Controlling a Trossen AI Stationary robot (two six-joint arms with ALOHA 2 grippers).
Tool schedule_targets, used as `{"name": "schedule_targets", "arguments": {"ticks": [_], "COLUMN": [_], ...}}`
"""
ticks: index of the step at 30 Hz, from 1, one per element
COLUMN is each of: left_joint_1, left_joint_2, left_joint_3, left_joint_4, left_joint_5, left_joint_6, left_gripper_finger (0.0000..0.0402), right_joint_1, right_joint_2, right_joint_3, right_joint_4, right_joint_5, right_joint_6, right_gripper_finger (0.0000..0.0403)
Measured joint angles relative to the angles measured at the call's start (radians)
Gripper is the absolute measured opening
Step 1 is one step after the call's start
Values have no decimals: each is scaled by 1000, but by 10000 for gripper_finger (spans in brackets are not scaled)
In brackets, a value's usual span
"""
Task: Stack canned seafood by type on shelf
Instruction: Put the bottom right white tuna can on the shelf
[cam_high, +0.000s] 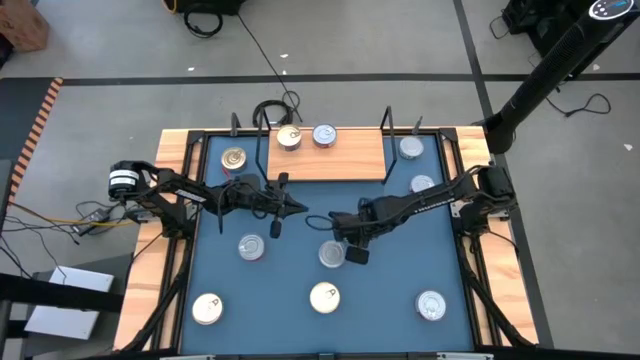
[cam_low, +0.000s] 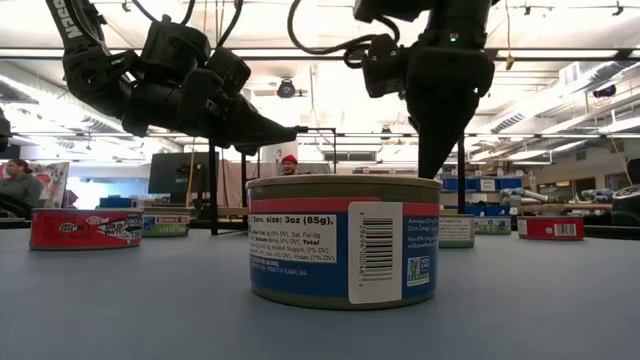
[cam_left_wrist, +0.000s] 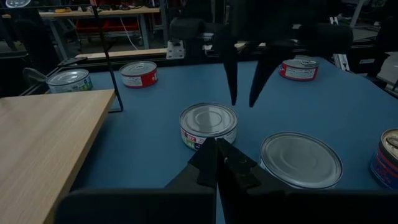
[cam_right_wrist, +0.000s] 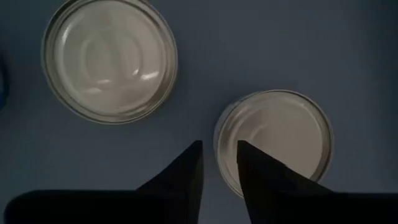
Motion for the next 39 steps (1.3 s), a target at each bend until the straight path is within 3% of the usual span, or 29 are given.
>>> {"name": "schedule_targets", "arguments": {"ticks": [9, 16, 32, 39], "left_joint_1": [0, 0, 0, 0], "left_joint_2": [0, 0, 0, 0], "left_joint_3": [0, 0, 0, 0], "left_joint_4": [-1, -1, -2, -4], "left_joint_5": [0, 0, 0, 0], "left_joint_6": [0, 0, 0, 0], "left_gripper_finger": [6, 6, 6, 6], "right_joint_1": [40, 41, 51, 48], "right_joint_2": [0, 0, 0, 0], "right_joint_3": [-36, -64, -64, -138], "right_joint_4": [32, 36, 89, 143], "right_joint_5": [60, 111, 55, 106], "right_joint_6": [39, 26, -17, -27], "right_gripper_finger": [142, 142, 140, 140]}}
